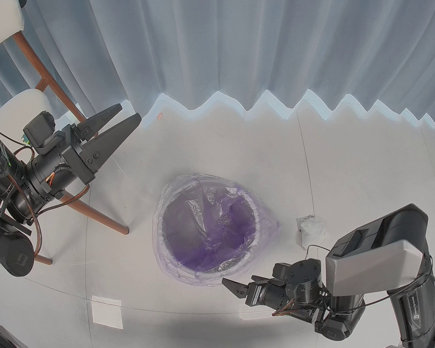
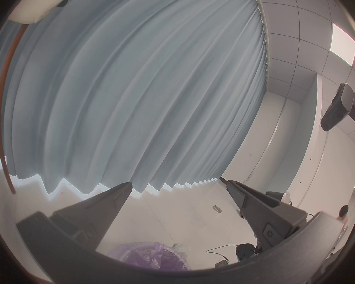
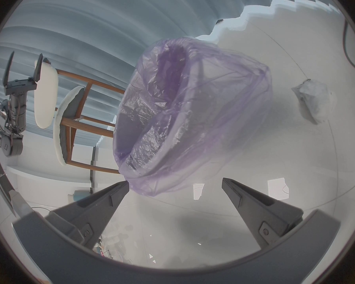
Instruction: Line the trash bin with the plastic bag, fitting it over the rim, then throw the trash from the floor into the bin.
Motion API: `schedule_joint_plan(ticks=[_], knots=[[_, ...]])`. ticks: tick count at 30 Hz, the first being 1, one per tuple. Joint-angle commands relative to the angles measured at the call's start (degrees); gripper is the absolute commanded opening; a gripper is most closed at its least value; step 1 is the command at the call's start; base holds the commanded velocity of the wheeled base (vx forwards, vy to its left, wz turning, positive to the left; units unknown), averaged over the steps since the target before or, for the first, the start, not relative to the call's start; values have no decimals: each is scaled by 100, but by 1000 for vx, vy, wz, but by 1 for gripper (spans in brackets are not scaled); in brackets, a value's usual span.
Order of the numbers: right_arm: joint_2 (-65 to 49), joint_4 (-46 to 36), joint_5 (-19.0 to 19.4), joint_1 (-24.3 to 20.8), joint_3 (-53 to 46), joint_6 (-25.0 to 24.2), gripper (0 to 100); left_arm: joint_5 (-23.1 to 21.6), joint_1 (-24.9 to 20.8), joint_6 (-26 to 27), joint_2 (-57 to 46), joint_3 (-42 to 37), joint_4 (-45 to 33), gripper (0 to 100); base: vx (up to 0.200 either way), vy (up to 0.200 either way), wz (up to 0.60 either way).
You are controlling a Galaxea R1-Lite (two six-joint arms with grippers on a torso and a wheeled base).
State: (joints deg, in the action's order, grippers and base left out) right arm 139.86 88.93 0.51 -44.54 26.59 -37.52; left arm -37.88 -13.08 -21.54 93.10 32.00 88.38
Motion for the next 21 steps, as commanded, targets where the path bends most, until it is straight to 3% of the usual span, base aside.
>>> schedule_joint_plan(ticks=[1,21], knots=[[243,107,28,-19,286,17,100,0,-2,1,33,-1,4,100,0,0,0],[463,107,274,25,813,535,100,8,-2,1,59,-10,4,100,0,0,0]])
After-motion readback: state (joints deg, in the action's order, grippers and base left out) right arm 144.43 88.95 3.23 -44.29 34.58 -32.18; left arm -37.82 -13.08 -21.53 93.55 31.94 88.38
